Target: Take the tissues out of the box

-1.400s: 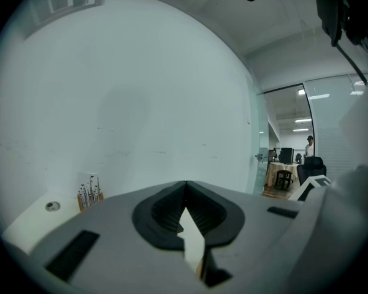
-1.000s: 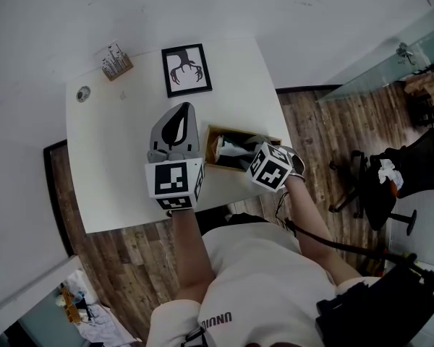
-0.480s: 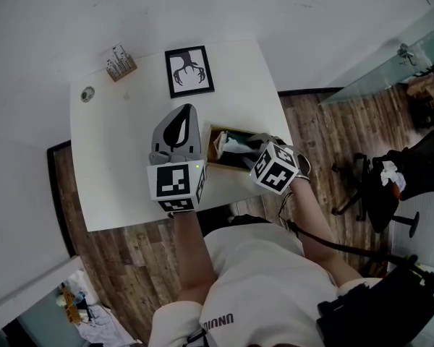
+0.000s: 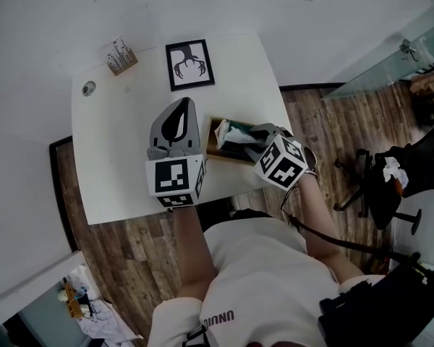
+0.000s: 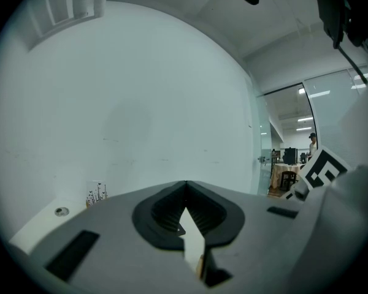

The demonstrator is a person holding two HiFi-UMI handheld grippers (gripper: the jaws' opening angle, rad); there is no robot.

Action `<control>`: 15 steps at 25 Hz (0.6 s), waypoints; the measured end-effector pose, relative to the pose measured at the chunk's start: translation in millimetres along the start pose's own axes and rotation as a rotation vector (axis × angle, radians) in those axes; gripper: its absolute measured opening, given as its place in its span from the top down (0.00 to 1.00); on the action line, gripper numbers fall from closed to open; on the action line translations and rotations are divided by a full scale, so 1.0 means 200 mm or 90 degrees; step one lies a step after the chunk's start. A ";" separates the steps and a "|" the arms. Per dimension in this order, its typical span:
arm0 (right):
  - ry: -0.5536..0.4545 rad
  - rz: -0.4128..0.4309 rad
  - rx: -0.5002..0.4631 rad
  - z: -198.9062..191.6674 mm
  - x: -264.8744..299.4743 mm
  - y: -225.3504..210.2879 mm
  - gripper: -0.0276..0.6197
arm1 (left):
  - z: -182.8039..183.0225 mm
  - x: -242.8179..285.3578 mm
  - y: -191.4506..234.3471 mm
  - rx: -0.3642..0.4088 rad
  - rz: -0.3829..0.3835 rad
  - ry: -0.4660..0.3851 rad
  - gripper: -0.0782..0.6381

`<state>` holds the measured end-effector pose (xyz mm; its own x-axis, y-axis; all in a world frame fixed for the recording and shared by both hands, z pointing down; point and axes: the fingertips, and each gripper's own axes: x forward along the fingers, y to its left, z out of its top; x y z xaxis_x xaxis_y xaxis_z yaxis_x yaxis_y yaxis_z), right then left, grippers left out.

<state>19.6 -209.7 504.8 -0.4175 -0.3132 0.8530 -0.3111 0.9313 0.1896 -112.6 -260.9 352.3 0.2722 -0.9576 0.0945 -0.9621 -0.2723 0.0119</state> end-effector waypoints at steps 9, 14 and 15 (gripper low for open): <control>-0.038 -0.018 -0.001 0.06 -0.07 -0.02 0.77 | 0.04 0.00 -0.03 0.010 -0.010 -0.008 0.87; -0.045 -0.035 -0.003 0.08 -0.11 -0.05 0.77 | 0.05 0.00 -0.04 0.016 -0.015 -0.012 0.87; -0.049 -0.038 -0.002 0.08 -0.11 -0.05 0.77 | 0.06 0.00 -0.04 0.017 -0.015 -0.012 0.87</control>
<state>18.3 -215.0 475.5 -0.4622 -0.3814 0.8005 -0.3345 0.9111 0.2410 -104.0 -259.3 341.0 0.2958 -0.9522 0.0758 -0.9546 -0.2976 -0.0133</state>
